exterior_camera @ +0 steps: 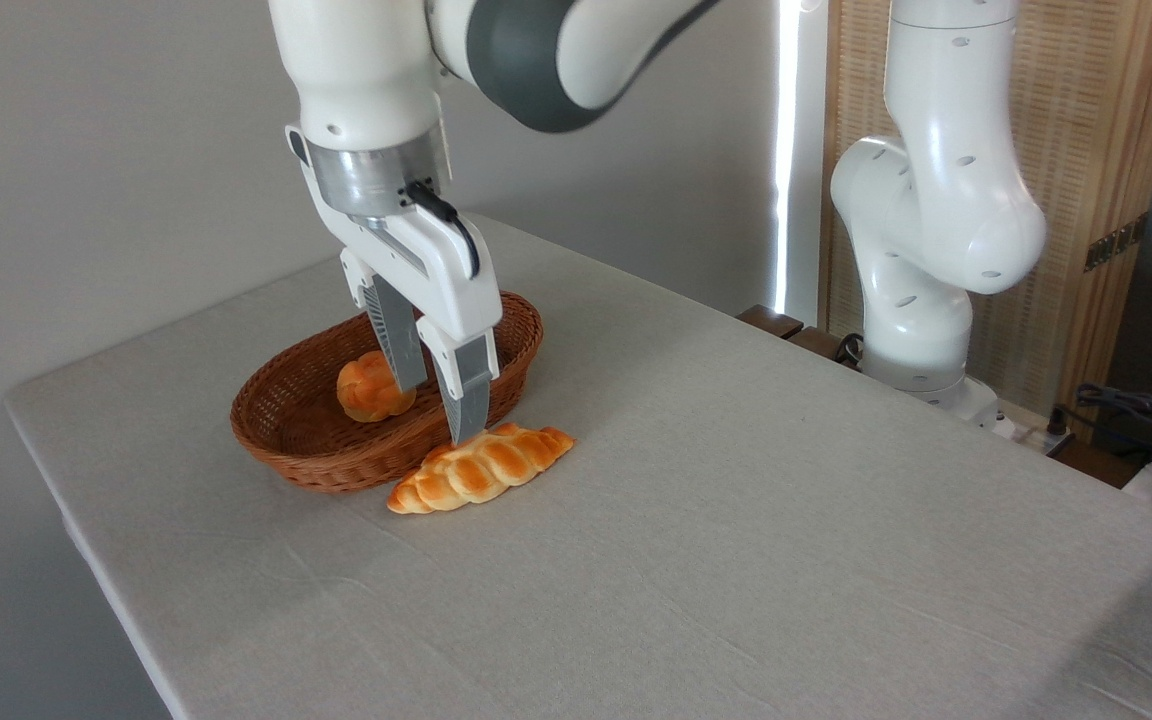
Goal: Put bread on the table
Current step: 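Open the gripper and raise it away from the roll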
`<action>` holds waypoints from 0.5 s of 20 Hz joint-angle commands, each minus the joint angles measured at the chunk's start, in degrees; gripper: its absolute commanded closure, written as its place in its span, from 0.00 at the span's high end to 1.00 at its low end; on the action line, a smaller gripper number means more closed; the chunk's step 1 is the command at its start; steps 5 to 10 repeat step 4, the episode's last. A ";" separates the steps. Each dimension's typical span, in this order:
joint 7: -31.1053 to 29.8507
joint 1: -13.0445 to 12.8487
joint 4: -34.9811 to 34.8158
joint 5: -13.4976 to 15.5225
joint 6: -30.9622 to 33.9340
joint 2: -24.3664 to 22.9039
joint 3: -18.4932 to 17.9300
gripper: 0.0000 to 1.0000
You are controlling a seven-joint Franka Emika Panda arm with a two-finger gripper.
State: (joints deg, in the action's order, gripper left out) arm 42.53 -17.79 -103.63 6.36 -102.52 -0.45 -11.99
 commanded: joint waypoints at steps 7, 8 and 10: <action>-2.80 -0.23 0.53 -5.31 -4.00 0.80 0.47 1.00; -2.80 -0.23 0.53 -5.31 -4.00 0.80 0.47 1.00; -2.80 -0.23 0.53 -5.31 -4.00 0.80 0.47 1.00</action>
